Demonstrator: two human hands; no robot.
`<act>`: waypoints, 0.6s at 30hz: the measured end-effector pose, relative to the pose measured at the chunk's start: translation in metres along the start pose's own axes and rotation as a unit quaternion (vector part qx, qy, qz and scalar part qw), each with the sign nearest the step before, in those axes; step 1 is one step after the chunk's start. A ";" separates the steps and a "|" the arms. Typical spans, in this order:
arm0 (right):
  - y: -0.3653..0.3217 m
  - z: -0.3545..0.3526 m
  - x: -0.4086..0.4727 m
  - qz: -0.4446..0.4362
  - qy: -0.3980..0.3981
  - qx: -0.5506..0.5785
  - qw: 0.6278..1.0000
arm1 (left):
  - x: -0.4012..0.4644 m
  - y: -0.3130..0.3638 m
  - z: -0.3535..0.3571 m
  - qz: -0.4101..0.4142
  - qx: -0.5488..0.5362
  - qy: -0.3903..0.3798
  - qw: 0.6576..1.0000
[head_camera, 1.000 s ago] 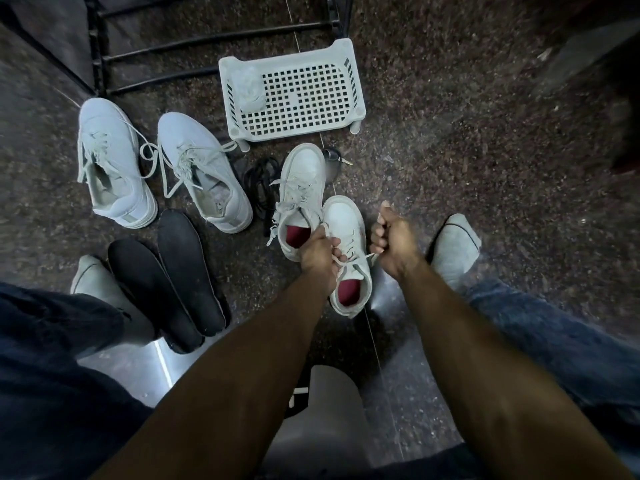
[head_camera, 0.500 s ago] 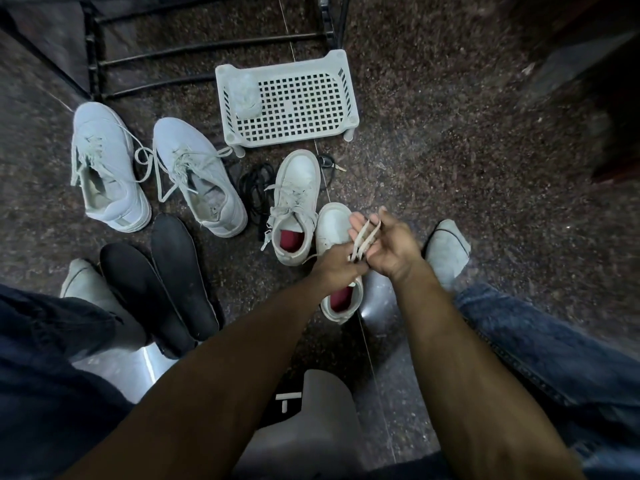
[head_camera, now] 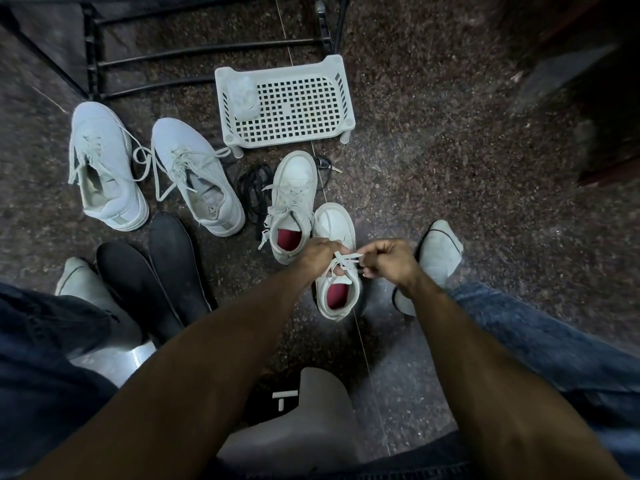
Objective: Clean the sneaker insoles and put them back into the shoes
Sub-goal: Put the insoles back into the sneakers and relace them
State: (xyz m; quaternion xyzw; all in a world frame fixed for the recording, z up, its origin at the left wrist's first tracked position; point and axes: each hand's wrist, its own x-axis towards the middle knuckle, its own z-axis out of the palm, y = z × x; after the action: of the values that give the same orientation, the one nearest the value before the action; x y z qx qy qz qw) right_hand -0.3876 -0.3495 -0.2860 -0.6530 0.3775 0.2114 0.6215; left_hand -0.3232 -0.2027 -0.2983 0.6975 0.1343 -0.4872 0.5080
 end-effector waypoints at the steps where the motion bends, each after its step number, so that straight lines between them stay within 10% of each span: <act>1: -0.001 -0.006 -0.001 0.022 -0.006 -0.023 0.999 | -0.001 -0.001 0.000 0.001 0.003 0.001 1.000; 9: -0.010 0.010 -0.011 0.017 -0.147 -0.222 0.964 | -0.001 0.001 0.007 0.028 0.073 0.022 0.997; 18: 0.011 0.020 0.004 -0.100 -0.067 -0.262 0.958 | -0.005 0.008 0.002 0.038 0.167 0.043 0.984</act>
State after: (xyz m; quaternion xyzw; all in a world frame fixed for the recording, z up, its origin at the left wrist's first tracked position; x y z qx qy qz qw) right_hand -0.3892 -0.3302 -0.2990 -0.8118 0.1991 0.2825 0.4706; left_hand -0.3211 -0.2067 -0.2899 0.7976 0.0458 -0.4524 0.3964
